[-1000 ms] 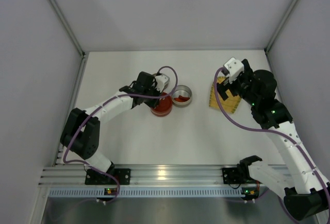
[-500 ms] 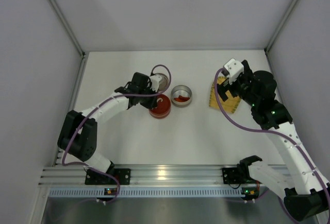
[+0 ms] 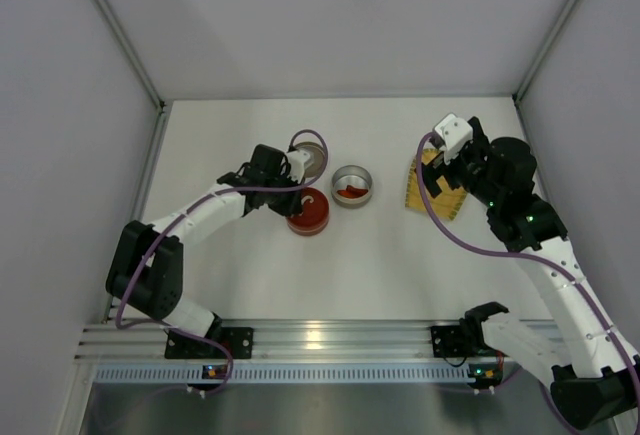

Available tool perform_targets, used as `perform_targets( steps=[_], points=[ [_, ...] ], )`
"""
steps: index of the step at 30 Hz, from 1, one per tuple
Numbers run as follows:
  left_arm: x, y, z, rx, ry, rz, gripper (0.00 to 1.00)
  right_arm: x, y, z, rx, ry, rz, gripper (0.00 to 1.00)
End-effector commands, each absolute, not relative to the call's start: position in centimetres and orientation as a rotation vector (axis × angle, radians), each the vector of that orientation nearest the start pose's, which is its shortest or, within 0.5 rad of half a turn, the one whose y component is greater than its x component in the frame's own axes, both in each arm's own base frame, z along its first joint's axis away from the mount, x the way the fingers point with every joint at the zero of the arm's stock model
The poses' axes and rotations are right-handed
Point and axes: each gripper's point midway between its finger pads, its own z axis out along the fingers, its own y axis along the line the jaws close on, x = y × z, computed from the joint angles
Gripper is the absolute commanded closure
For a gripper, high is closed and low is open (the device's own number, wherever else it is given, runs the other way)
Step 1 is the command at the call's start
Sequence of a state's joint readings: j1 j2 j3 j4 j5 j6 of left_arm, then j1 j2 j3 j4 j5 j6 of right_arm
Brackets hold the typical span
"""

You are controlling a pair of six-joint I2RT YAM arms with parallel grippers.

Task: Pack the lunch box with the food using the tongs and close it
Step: Close the box lid on the packing box.

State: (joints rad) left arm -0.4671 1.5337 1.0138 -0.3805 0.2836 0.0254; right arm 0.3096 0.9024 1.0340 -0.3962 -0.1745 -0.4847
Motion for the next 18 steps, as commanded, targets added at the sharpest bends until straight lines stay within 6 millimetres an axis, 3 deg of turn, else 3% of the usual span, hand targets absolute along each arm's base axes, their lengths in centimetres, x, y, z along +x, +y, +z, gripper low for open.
perform_targets(
  steps=[1,3,8,18],
  points=[
    [29.3,-19.8,8.1,0.744,2.467,-0.513,0.97,30.3,10.7,32.3,-0.787,1.61,0.055,0.01],
    [29.9,-19.9,8.6,0.739,2.451,-0.505,0.87,30.3,10.9,32.2,-0.791,1.611,0.061,0.01],
    [31.1,-20.4,9.4,0.736,2.428,-0.501,0.76,30.2,11.0,32.1,-0.793,1.613,0.07,0.01],
    [32.4,-21.1,10.5,0.725,2.393,-0.506,0.72,30.0,10.9,31.7,-0.805,1.619,0.069,0.01]
  ],
)
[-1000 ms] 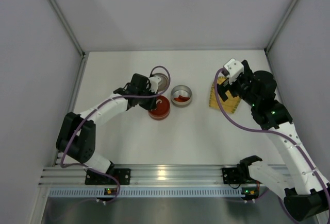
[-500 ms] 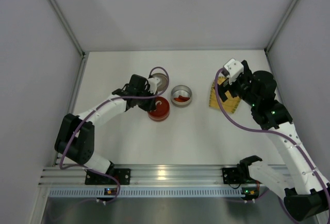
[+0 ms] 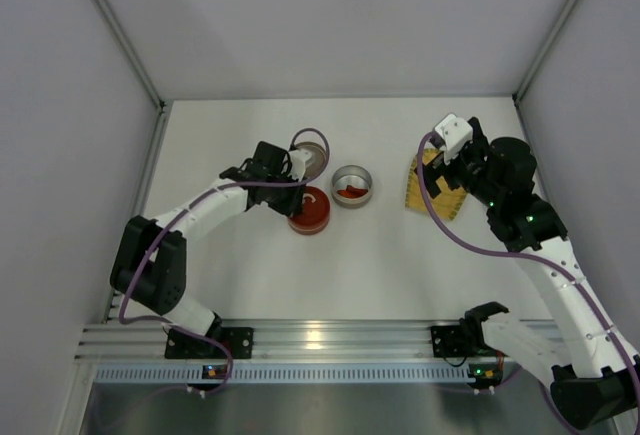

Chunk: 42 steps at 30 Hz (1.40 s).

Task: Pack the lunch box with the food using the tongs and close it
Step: Close the box lid on the packing box.

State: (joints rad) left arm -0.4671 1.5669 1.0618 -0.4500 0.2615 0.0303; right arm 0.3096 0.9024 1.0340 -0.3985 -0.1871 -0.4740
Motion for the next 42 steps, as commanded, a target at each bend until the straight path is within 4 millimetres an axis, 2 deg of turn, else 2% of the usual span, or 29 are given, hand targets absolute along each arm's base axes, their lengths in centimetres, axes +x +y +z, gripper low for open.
perform_targets(
  steps=[1,8,18,28,32,38,42],
  points=[
    [32.5,-21.3,10.7,0.728,2.387,-0.518,0.71,29.9,10.9,31.7,-0.804,1.621,0.07,0.01],
    [32.9,-22.2,11.6,0.736,2.359,-0.561,0.69,29.9,11.0,31.6,-0.808,1.619,0.076,0.01],
    [33.6,-22.4,10.4,0.738,2.381,-0.553,0.69,29.8,10.9,31.7,-0.813,1.617,0.066,0.01],
    [34.3,-22.9,11.1,0.766,2.354,-0.55,0.71,29.8,10.9,31.4,-0.816,1.625,0.069,0.01],
    [34.4,-23.1,11.5,0.779,2.344,-0.547,0.75,29.8,11.1,31.3,-0.821,1.624,0.075,0.01],
    [33.8,-23.5,11.9,0.817,2.351,-0.534,1.0,29.9,11.0,31.1,-0.821,1.627,0.074,0.01],
    [33.5,-23.5,13.0,0.834,2.347,-0.504,1.0,29.8,11.0,31.0,-0.818,1.63,0.079,0.01]
  ],
)
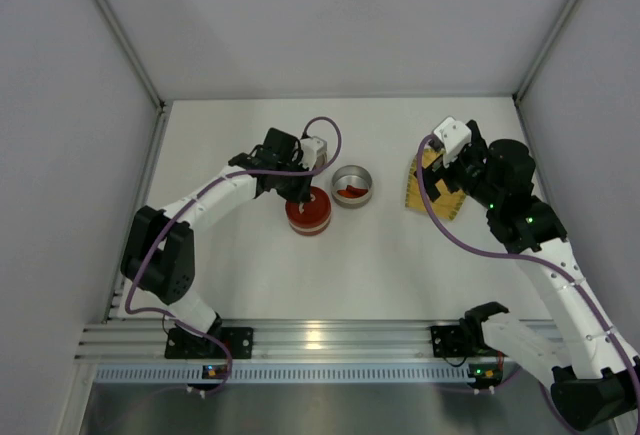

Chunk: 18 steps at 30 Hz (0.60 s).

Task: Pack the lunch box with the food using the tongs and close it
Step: Close the box lid on the packing box.

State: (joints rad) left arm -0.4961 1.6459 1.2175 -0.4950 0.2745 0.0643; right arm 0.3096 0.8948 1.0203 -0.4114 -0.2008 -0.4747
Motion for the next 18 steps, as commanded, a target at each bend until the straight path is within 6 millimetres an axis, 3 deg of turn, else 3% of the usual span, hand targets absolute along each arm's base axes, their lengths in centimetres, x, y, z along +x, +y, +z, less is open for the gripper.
perform_targets(
  steps=[1,9,15,16,17,18],
  points=[
    [33.7,-23.5,13.4,0.833,2.343,-0.494,1.0,29.6,11.1,31.0,-0.82,1.626,0.081,0.01],
    [32.9,-22.8,14.4,0.731,2.387,-0.475,1.0,29.4,11.0,30.8,-0.809,1.627,0.087,0.01],
    [32.3,-23.0,15.9,0.439,2.417,-0.54,1.0,29.4,11.0,30.7,-0.8,1.63,0.089,0.0],
    [32.1,-23.1,16.0,0.391,2.418,-0.516,1.0,29.4,10.9,30.6,-0.799,1.632,0.087,0.01],
    [33.2,-21.7,16.1,0.231,2.412,-0.39,1.0,29.4,10.9,30.6,-0.799,1.634,0.084,0.01],
    [33.5,-21.5,16.7,0.185,2.4,-0.361,1.0,29.3,10.9,30.6,-0.799,1.632,0.087,0.01]
  ],
)
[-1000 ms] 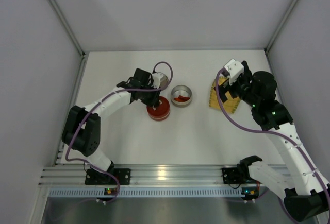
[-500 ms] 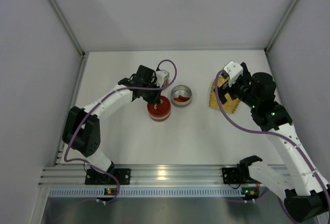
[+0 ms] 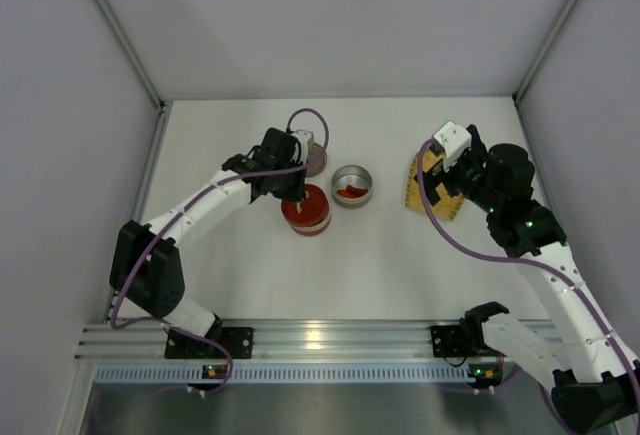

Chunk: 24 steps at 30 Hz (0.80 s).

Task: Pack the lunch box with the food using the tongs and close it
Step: Close the box lid on the packing box.

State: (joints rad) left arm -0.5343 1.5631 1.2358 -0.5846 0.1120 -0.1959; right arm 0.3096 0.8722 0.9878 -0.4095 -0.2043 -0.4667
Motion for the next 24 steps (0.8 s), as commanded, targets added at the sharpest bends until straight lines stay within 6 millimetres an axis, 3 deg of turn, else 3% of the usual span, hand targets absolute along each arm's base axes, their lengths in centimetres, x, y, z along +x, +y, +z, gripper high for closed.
perform_targets(
  steps=[1,6,11,24],
  points=[
    [33.3,-21.2,16.6,0.146,2.415,-0.332,1.0,29.3,10.9,30.4,-0.8,1.636,0.085,0.01],
    [33.2,-21.2,17.0,-0.076,2.414,-0.327,1.0,29.4,10.7,30.5,-0.789,1.634,0.076,0.01],
    [32.4,-22.5,16.7,-0.081,2.4,-0.252,1.0,29.4,10.5,30.2,-0.783,1.646,0.069,0.01],
    [33.9,-23.3,15.2,-0.032,2.336,-0.02,1.0,29.1,10.0,29.4,-0.785,1.649,0.042,0.01]
  ],
)
